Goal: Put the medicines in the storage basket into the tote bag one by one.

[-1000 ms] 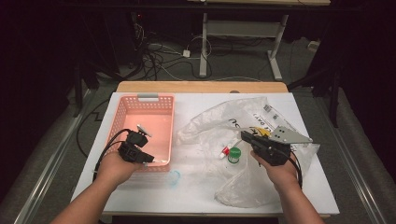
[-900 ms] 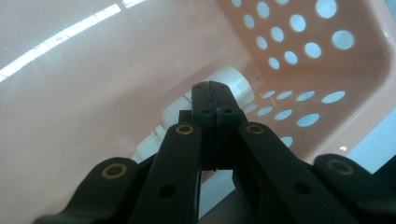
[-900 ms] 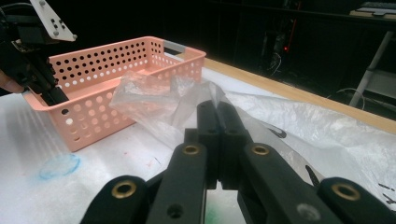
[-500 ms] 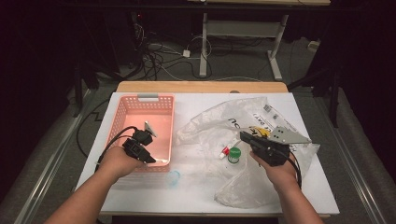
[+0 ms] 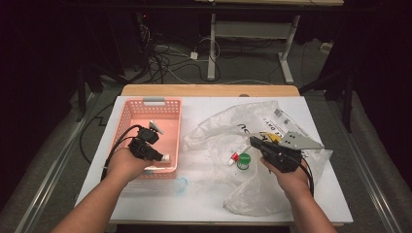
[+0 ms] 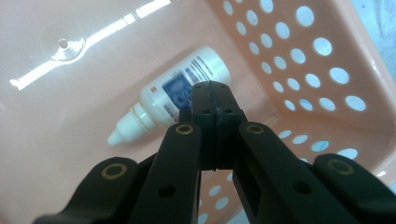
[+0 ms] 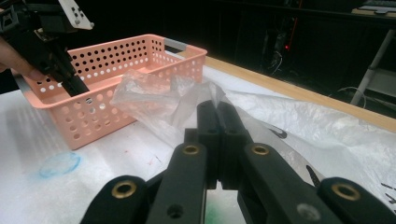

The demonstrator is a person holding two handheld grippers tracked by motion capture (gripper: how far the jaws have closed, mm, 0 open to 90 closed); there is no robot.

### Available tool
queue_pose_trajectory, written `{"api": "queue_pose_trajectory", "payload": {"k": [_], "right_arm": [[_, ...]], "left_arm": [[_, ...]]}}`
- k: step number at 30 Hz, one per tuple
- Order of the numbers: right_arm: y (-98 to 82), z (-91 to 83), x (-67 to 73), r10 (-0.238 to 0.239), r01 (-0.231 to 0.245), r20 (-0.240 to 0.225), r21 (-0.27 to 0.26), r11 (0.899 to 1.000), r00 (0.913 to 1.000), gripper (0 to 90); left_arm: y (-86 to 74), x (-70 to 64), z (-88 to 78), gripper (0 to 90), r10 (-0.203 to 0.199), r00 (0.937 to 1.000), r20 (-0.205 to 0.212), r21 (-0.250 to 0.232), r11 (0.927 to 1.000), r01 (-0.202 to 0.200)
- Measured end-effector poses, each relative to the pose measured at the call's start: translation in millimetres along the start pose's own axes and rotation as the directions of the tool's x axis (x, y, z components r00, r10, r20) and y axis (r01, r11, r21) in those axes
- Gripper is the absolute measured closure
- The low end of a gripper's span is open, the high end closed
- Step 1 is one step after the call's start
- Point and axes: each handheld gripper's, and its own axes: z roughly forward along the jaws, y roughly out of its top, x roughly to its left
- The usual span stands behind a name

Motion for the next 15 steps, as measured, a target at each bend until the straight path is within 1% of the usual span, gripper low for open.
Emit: {"api": "queue_pose_trajectory", "payload": {"k": [3,4,5,6,7,8,9,10,12,13,15], "right_arm": [[0.6,-0.7,1.1,-0.001,0.001,-0.001,-0.002,1.000,1.0000,90.0],[0.7,-1.1,0.9,0.001,-0.001,-0.001,-0.003,1.000,1.0000,90.0],[0.6,-1.5,0.3,0.001,-0.001,-0.001,-0.004,1.000,1.0000,90.0],[0.3,-1.8,-0.3,0.006,-0.006,0.000,-0.002,1.000,1.0000,90.0],[0.1,-1.6,-1.0,0.003,-0.003,0.000,-0.004,1.000,1.0000,90.0],[-0.2,-1.5,-1.2,0.005,-0.005,0.000,-0.003,1.000,1.0000,90.0],[-0.4,-1.3,-1.4,0.005,-0.005,0.000,-0.002,1.000,1.0000,90.0],[-0.5,-1.1,-1.4,0.005,-0.005,-0.001,0.000,1.000,1.0000,90.0],[-0.6,-1.0,-1.2,0.006,-0.006,-0.001,0.001,1.000,1.0000,90.0],[-0.6,-0.9,-1.1,0.006,-0.006,-0.001,0.001,1.000,1.0000,90.0],[-0.7,-0.6,-1.1,0.006,-0.006,0.000,0.001,1.000,1.0000,90.0]], "left_arm": [[1.0,3.4,-4.1,87.6,0.000,1.0000,-0.002,-0.063,0.9980,-0.001],[1.2,4.3,-4.8,87.3,0.007,1.0000,-0.006,-0.078,0.9969,-0.007],[1.1,4.6,-5.3,87.0,0.018,0.9996,-0.020,-0.096,0.9952,-0.020],[1.0,5.4,-5.4,83.7,0.035,0.9992,-0.017,-0.113,0.9929,-0.037],[1.5,7.1,-5.1,77.2,0.047,0.9989,-0.002,-0.110,0.9929,-0.047],[2.3,9.6,-4.7,69.9,0.042,0.9990,0.016,-0.100,0.9942,-0.040],[3.1,12.1,-4.3,66.7,0.038,0.9990,0.023,-0.095,0.9949,-0.035],[4.3,14.6,-3.4,60.6,0.037,0.9988,0.031,-0.084,0.9958,-0.035],[6.5,17.4,-1.3,49.4,0.032,0.9991,0.027,-0.067,0.9973,-0.030],[8.1,19.1,-0.1,44.3,0.031,0.9990,0.032,-0.053,0.9982,-0.030],[11.1,19.4,3.7,39.4,0.042,0.9985,0.034,-0.021,0.9989,-0.042]]}}
